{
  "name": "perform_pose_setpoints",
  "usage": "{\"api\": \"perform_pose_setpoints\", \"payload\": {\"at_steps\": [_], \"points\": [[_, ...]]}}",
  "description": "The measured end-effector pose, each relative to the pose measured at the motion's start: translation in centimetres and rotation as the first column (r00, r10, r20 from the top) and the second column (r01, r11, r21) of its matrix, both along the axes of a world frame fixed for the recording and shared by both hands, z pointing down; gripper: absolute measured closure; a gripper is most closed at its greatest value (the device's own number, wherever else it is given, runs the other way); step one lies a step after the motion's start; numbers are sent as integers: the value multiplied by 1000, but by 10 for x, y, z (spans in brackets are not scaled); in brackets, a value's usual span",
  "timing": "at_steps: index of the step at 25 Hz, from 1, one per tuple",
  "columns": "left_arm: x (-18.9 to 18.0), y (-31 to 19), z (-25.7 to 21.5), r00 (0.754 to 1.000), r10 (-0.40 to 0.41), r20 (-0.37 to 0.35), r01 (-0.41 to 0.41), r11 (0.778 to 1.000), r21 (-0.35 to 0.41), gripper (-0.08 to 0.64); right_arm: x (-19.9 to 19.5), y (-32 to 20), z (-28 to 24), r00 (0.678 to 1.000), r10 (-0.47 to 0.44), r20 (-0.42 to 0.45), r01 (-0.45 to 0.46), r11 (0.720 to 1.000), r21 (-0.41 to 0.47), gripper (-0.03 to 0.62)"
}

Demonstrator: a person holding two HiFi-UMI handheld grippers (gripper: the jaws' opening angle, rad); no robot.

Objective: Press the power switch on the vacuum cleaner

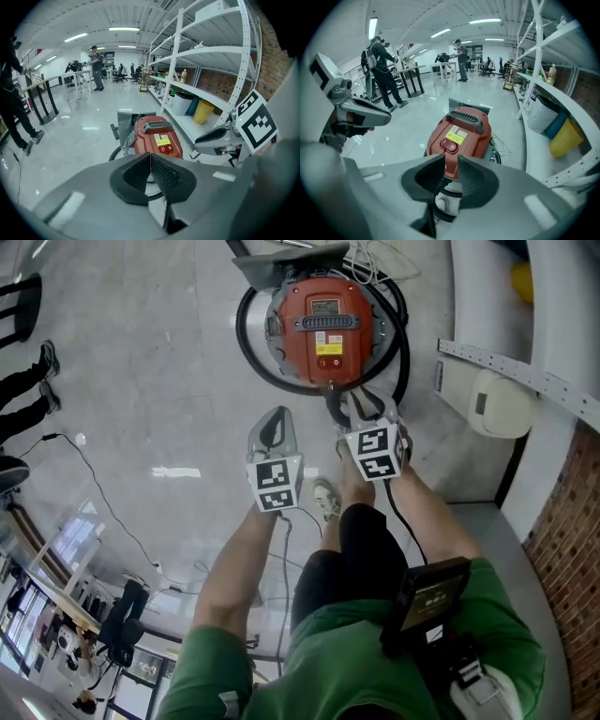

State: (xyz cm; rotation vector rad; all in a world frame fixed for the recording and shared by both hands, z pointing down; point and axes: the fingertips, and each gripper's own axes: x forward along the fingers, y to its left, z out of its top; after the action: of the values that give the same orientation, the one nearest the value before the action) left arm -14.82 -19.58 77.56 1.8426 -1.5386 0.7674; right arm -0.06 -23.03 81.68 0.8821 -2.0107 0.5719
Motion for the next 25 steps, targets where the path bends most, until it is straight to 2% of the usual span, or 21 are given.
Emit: {"api": "perform_pose_setpoints", "payload": {"at_steps": [8,14,21,25], "points": [[-7,19,-73,1000,-26,-5,26,997,73,549,4,8,-91,998,16,61,-23,993,115,517],[-11,47,-135,998,-56,-13,57,989,134,551,12,37,-165,991,47,126,-68,983,170,523],[-19,59,-217,996,-60,-65,76,960,271,551,11,58,-260,979,65,191,-117,955,273,540],[-21,79,-258,997,-38,-69,59,941,332,551,10,80,-309,969,70,237,-146,936,320,557]]}}
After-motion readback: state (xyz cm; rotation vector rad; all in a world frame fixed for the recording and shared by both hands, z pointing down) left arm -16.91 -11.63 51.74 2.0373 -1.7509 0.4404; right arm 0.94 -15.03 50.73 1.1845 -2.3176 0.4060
